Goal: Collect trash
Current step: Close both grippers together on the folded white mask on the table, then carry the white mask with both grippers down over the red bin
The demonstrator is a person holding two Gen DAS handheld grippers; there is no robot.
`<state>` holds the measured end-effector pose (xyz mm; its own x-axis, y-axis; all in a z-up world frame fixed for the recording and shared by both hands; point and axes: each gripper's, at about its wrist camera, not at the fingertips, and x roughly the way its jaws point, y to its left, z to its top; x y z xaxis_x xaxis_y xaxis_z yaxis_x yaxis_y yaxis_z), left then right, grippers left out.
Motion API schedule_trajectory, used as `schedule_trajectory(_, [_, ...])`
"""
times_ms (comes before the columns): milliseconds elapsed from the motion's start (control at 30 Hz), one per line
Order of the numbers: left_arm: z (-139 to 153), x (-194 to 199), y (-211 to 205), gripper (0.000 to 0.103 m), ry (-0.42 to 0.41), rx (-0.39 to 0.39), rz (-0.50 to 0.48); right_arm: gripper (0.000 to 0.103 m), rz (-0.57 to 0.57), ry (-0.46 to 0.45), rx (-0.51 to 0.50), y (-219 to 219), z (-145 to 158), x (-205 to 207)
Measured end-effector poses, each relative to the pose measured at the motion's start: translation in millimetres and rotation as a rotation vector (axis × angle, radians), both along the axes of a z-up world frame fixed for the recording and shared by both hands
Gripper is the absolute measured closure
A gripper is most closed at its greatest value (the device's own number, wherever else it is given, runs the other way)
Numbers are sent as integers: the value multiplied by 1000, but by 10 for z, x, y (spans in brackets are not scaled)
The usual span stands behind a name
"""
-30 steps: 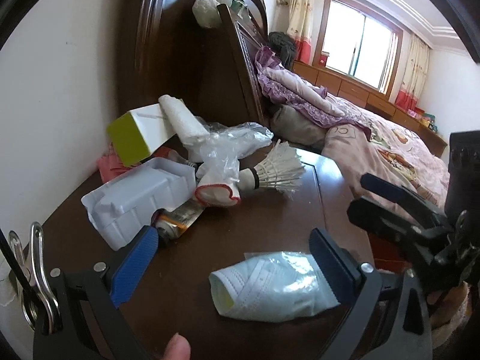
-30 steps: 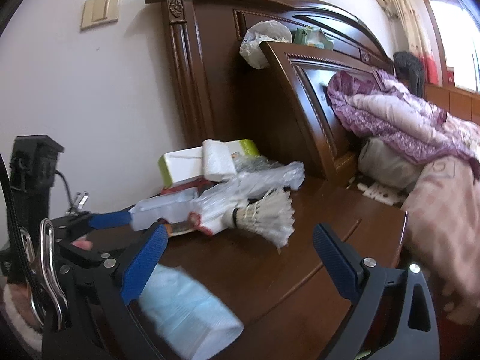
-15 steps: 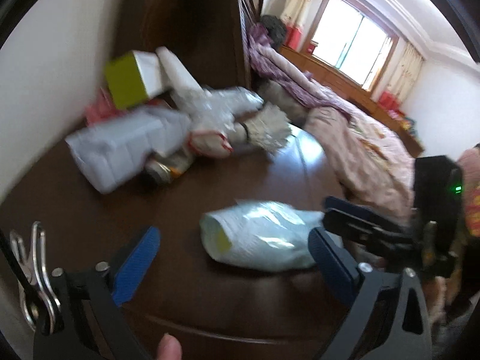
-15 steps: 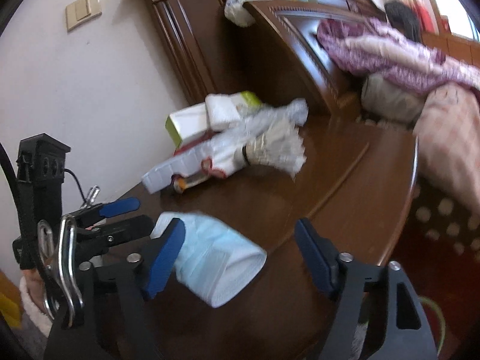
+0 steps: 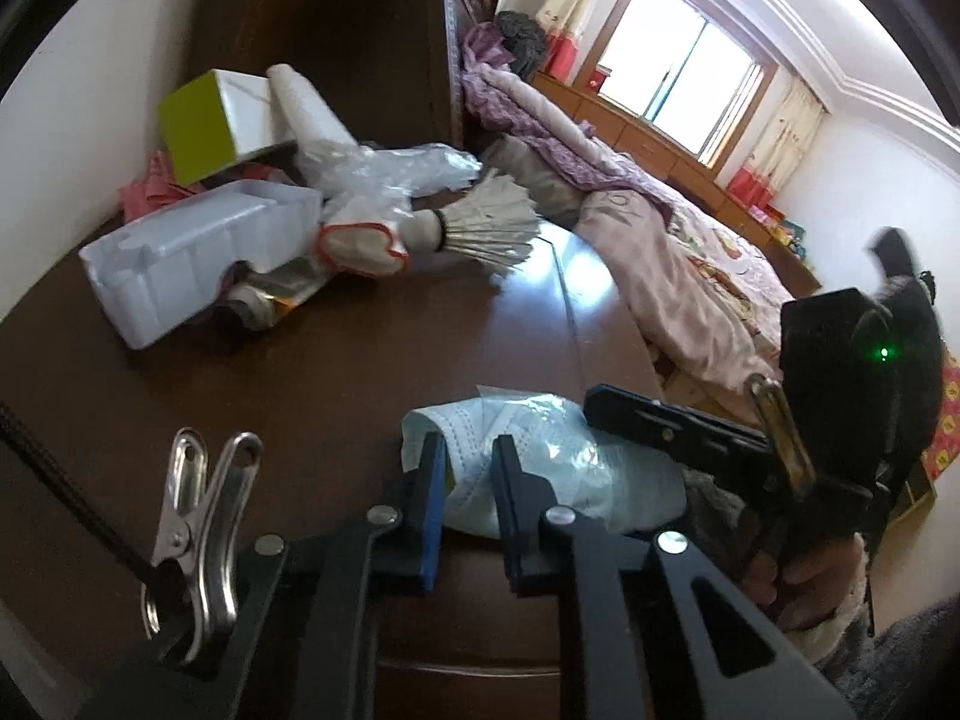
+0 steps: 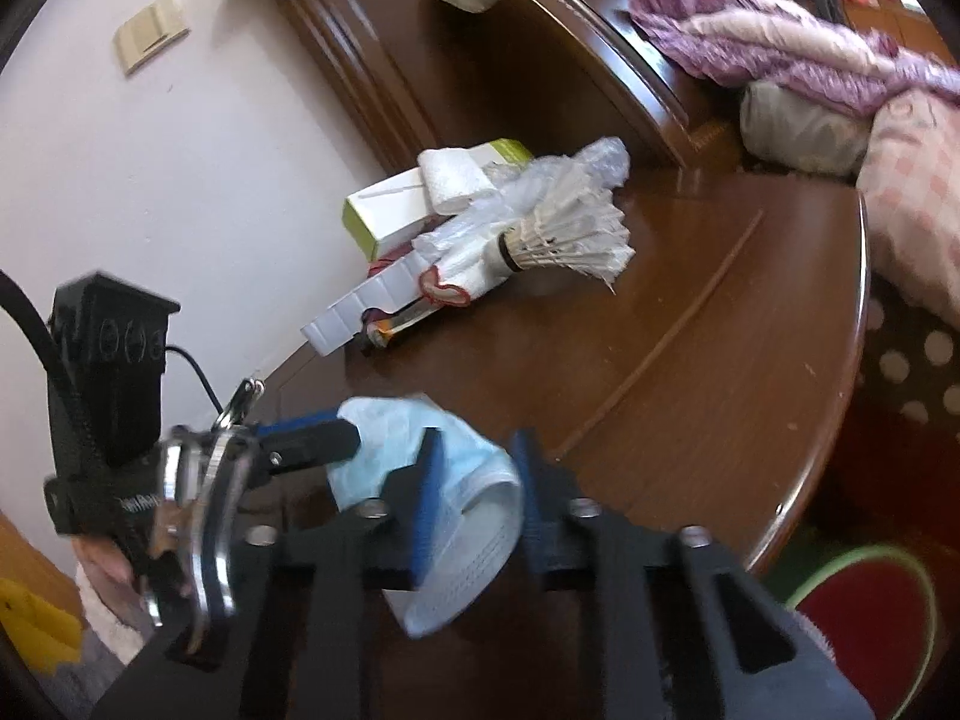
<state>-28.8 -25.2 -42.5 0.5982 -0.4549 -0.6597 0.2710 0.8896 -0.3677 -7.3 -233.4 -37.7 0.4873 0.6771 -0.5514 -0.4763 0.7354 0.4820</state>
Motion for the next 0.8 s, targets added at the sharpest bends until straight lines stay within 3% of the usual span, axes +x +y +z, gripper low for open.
schedule_trajectory(33, [5, -5, -7, 90, -7, -7, -2, 95, 2, 3, 14, -11, 1, 14])
schedule_trajectory(133, [54, -54, 26, 93, -41, -55, 9, 98, -6, -20, 34, -50, 40, 1])
schedule_trajectory(400, [155, -166, 50, 96, -143, -101, 50, 99, -8, -38, 98, -159, 85, -10])
schedule_trajectory(500, [143, -205, -45, 98, -132, -81, 85, 99, -15, -52, 126, -210, 121, -30])
schedule_trajectory(600, [310, -296, -254, 99, -182, -10, 61, 99, -16, -50, 156, -263, 170, -31])
schedule_trajectory(800, [409, -280, -580, 99, -180, -5, 33, 99, -56, -84, 169, -434, 317, -47])
